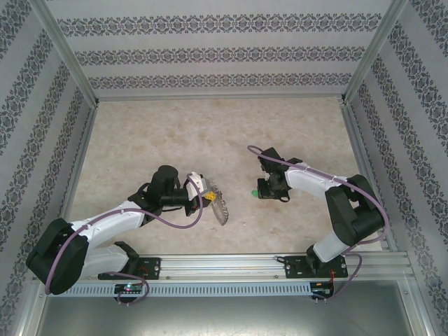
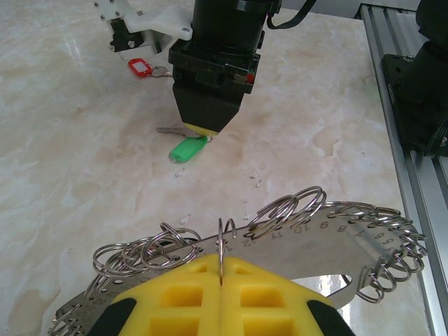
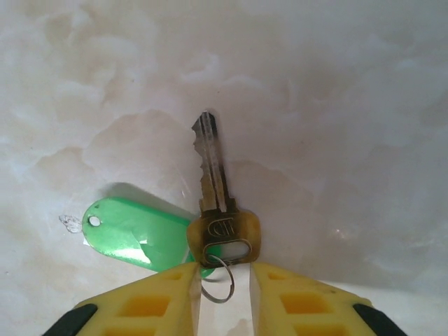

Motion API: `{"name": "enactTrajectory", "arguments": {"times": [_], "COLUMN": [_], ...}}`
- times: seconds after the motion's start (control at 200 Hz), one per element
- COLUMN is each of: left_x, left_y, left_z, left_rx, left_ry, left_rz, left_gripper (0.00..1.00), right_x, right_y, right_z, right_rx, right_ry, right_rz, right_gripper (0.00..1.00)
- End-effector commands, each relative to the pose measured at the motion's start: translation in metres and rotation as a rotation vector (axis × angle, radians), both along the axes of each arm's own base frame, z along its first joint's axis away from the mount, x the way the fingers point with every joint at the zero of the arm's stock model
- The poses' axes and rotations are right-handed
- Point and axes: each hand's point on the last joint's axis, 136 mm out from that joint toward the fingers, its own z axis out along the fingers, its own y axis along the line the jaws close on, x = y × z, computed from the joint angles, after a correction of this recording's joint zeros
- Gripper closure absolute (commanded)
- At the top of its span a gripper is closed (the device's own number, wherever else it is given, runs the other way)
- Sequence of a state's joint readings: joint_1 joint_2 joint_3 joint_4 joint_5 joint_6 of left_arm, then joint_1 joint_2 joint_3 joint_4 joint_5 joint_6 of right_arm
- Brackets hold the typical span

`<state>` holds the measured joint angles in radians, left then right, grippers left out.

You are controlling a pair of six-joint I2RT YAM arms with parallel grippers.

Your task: Put the keys on the keyring

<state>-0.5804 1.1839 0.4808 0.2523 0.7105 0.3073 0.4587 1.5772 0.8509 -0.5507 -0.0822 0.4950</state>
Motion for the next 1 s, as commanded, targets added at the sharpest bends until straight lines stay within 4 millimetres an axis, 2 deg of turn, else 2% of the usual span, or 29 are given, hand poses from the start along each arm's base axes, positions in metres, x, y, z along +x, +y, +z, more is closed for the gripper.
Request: {"name": "enactTrajectory", "arguments": {"times": [0.0, 0.195, 0.555, 0.994], "left_x": [0.003, 0.002, 0.003, 0.003], "left_y": [-0.002, -0.002, -0.002, -0.003], "left_z": [0.010, 0.011, 0.013, 0.013], "left_rx": [-0.013, -0.011, -0.015, -0.014], "left_ry": [-0.024, -0.023, -0.025, -0.022], "left_rz": [-0.020, -0.024, -0.023, -0.028], "left_gripper": [1.00, 1.00, 1.00, 1.00], "right_x": [-0.002, -0.003, 0.006, 0.009], "right_y": [0.000, -0.011, -0.001, 0.001], "right_z": [0.001, -0.004, -0.001, -0.003], "right_rx": [0.065, 0.069, 0.162, 0.169], "right_ry": [0.003, -0.010, -0.030, -0.033], "right_rz": [-0.133, -0.220, -0.259, -0.255], "right_gripper": [0.71, 0.70, 0.75, 0.81]}}
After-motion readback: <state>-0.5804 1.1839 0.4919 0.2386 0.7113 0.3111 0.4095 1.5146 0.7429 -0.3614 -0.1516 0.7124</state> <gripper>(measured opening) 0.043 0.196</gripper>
